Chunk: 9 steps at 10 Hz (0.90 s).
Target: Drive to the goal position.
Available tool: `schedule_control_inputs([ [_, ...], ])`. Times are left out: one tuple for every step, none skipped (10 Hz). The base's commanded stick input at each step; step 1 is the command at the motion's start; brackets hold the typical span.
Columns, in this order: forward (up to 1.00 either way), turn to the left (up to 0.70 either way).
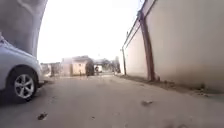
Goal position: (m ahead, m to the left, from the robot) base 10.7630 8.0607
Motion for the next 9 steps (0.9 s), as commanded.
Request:
schedule_control_inputs([
  [1.0, 0.0],
  [1.0, 0.0],
  [1.0, 0.27],
  [1.0, 0.23],
  [1.0, 0.13],
  [1.0, 0.03],
  [1.0, 0.0],
  [1.0, 0.0],
  [1.0, 0.0],
])
